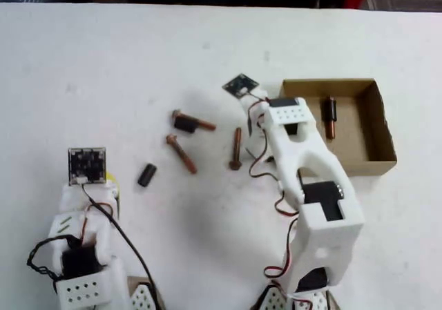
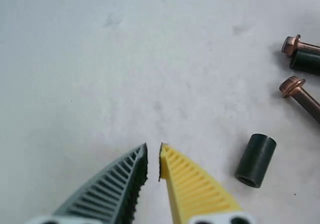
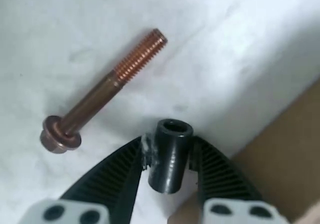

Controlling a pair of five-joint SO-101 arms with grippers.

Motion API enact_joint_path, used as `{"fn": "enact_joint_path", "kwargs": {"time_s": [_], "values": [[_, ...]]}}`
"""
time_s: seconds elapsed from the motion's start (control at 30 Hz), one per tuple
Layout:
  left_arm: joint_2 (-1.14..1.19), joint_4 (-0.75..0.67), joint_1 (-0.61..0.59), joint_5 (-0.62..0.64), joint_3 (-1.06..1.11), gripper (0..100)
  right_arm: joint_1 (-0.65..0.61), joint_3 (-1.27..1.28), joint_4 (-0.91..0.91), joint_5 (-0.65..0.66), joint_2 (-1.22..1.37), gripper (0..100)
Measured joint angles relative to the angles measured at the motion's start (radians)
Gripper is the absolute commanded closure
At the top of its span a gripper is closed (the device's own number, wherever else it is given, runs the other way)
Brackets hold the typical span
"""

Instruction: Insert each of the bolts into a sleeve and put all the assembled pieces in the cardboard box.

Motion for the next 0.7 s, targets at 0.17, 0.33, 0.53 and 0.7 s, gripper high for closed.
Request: {"fn": "enact_joint_path", "kwargs": {"time_s": [0.17,0.33,0.53,0.7], "values": [[0.0,0.0,0.0,-0.003,0.0,92,0.002,-0.023,0.0,0.0,0.015,96.4],[0.0,0.0,0.0,-0.006,0.0,92,0.005,-0.035,0.0,0.0,0.017,98.1],[0.0,0.0,0.0,-0.006,0.0,92,0.005,-0.034,0.017,0.0,-0.032,98.2],[0.0,0.0,0.0,-0.006,0.0,92,0.003,-0.034,0.084,0.0,-0.204,98.2]]}}
